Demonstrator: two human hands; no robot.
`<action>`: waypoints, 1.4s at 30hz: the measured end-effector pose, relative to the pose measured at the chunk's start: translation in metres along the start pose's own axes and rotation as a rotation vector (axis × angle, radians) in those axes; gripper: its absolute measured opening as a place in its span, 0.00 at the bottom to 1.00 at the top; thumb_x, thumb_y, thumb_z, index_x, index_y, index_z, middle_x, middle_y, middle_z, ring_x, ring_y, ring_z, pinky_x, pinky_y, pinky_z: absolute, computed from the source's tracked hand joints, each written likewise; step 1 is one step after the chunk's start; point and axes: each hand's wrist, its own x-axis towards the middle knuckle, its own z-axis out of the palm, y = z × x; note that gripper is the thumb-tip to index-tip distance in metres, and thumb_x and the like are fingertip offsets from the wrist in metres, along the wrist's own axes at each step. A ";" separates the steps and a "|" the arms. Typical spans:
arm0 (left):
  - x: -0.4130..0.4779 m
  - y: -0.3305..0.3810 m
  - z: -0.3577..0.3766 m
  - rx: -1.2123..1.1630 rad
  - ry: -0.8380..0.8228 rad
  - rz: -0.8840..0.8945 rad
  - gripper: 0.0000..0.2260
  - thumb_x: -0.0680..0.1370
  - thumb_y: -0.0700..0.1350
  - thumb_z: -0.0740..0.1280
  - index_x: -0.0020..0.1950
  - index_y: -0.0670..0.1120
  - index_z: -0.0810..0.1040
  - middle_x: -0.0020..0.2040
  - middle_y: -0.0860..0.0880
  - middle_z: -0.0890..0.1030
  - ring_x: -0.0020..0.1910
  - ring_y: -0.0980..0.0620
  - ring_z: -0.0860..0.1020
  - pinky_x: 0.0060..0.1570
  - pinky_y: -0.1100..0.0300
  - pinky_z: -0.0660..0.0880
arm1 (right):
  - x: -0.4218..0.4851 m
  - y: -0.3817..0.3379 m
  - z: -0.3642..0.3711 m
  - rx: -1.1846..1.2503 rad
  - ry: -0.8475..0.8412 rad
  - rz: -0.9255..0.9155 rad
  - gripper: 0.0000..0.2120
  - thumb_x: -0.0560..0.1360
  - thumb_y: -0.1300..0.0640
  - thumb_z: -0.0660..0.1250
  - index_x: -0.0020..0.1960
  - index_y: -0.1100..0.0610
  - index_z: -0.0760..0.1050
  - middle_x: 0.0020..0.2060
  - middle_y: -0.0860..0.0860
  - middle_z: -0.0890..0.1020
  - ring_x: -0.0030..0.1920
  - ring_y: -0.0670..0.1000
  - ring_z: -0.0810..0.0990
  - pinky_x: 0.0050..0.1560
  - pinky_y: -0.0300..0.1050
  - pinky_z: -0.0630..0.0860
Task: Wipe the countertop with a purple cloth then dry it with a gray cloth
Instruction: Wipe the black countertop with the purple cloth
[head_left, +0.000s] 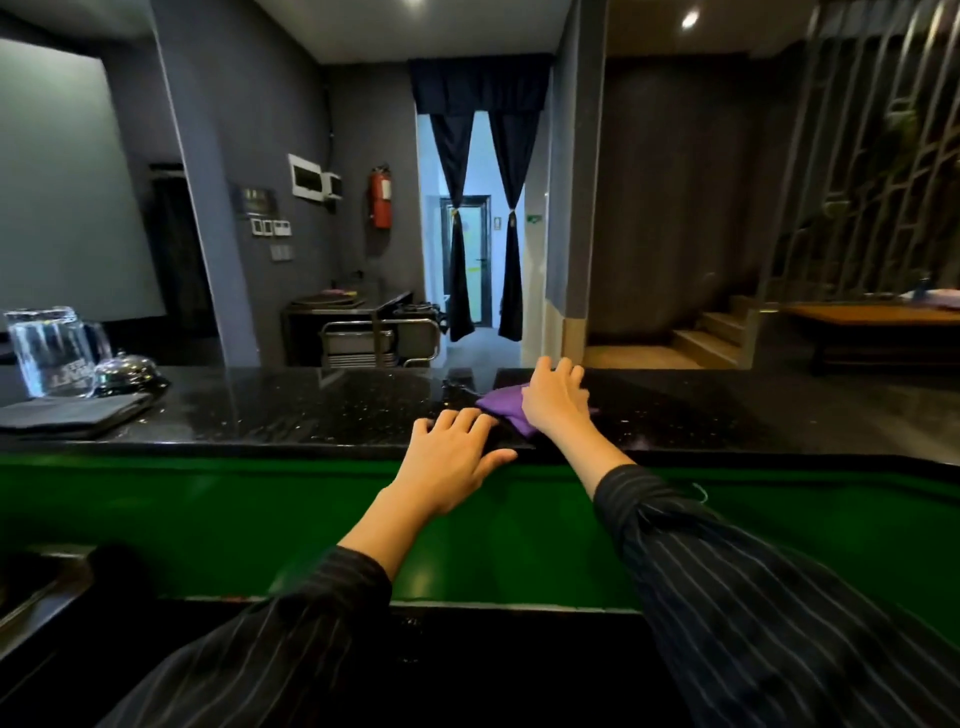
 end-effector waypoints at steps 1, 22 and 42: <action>0.000 0.000 0.000 -0.002 -0.009 -0.005 0.27 0.77 0.65 0.49 0.70 0.51 0.65 0.71 0.50 0.69 0.69 0.46 0.68 0.62 0.46 0.67 | -0.001 0.000 -0.001 -0.017 0.010 -0.017 0.23 0.80 0.51 0.59 0.71 0.58 0.62 0.71 0.61 0.64 0.71 0.62 0.62 0.68 0.61 0.65; -0.038 -0.097 0.003 -0.055 0.011 0.037 0.23 0.80 0.60 0.51 0.74 0.58 0.57 0.73 0.55 0.63 0.70 0.50 0.62 0.64 0.50 0.57 | 0.029 -0.089 0.045 -0.281 -0.377 -0.005 0.31 0.80 0.40 0.48 0.79 0.52 0.51 0.79 0.56 0.52 0.77 0.65 0.51 0.73 0.65 0.50; -0.059 -0.203 -0.019 -0.109 -0.213 0.010 0.36 0.65 0.72 0.34 0.73 0.69 0.50 0.77 0.61 0.56 0.76 0.57 0.55 0.70 0.46 0.53 | 0.067 -0.145 0.070 -0.196 -0.391 0.133 0.26 0.80 0.49 0.57 0.76 0.56 0.59 0.76 0.62 0.59 0.75 0.66 0.55 0.73 0.65 0.54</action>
